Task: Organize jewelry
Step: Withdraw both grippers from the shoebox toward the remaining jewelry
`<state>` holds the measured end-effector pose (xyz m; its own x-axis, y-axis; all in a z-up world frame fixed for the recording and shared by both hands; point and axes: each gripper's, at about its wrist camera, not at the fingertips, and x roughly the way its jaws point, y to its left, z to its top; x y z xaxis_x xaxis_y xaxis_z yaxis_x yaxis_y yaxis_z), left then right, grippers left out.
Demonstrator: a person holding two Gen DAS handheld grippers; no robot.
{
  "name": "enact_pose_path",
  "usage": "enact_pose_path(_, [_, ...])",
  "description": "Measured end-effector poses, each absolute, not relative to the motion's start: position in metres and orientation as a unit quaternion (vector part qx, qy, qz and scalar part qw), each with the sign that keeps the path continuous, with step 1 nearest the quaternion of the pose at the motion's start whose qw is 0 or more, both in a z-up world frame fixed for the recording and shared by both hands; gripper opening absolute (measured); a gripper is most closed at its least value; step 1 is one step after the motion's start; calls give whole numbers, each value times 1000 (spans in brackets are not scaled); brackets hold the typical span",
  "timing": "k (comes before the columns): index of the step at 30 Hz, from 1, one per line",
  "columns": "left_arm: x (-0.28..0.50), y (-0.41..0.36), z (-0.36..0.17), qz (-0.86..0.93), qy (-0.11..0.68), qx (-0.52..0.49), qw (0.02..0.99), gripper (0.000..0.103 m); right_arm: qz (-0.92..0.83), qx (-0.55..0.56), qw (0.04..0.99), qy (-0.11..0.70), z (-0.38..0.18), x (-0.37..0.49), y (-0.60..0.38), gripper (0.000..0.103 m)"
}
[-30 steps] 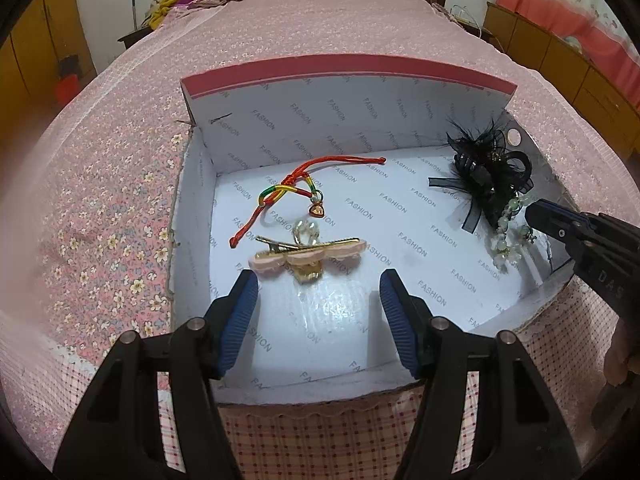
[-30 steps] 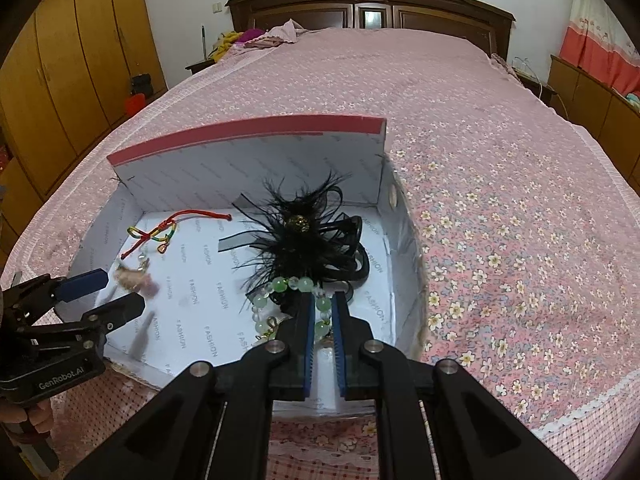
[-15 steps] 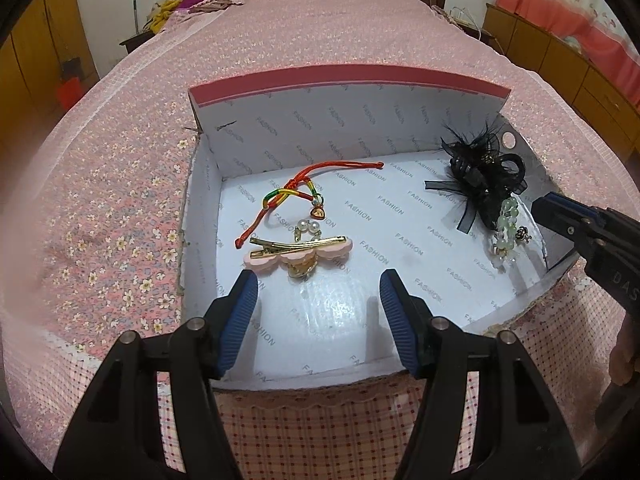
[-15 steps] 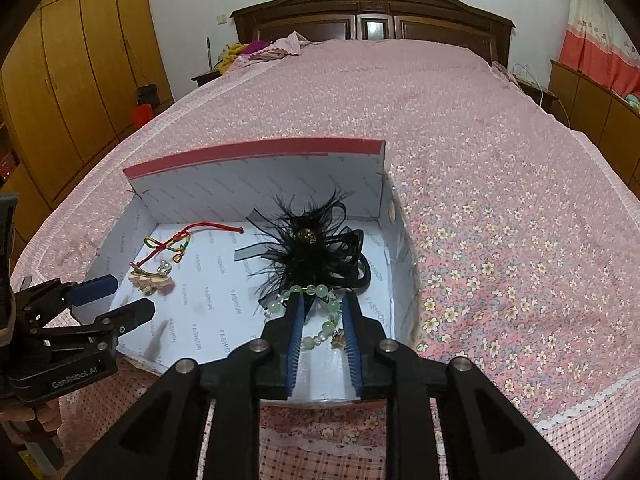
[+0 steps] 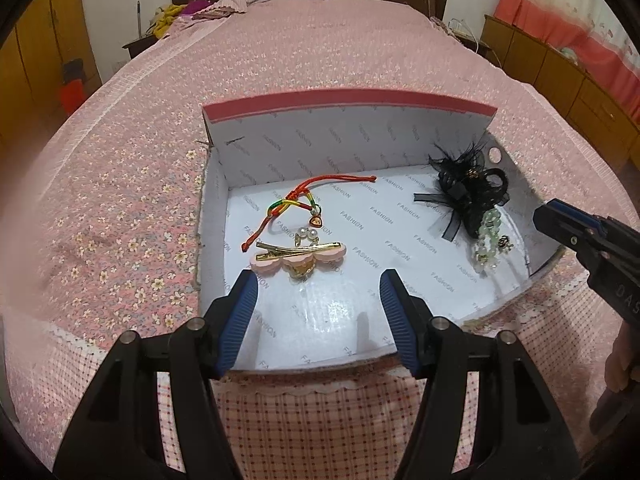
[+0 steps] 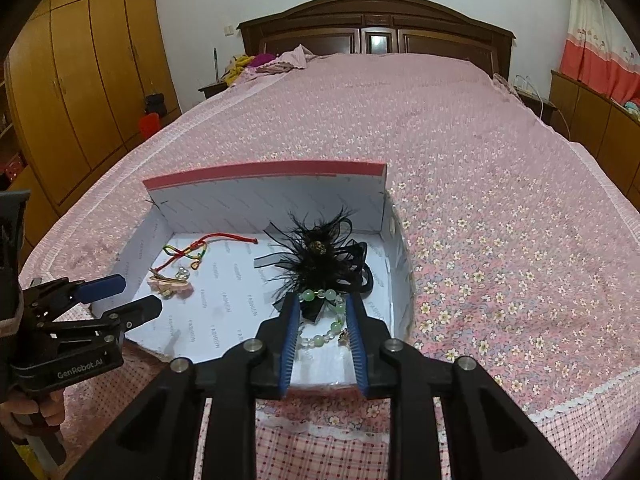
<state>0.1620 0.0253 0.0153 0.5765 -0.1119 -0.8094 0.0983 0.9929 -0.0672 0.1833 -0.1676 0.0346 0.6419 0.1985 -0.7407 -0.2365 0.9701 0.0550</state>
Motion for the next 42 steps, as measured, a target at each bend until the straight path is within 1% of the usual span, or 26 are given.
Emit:
enact_pose_path(11, [130,26,44,-73,436,-3,897,56,139,-18,913,383,61,147,-169,27])
enact_pose_path(23, [75,19,68,-97,410,7,907,56,151,-11,915,373,75,83,-170,27])
enact_pose_path(30, [50,14,69,-111,409,8,906,56,157,-12,914,373,74,50,-168,27])
enact_pose_path(42, [13,17,48,-110,431,-7,896,56,152,3,908,389,60,6,-177,27])
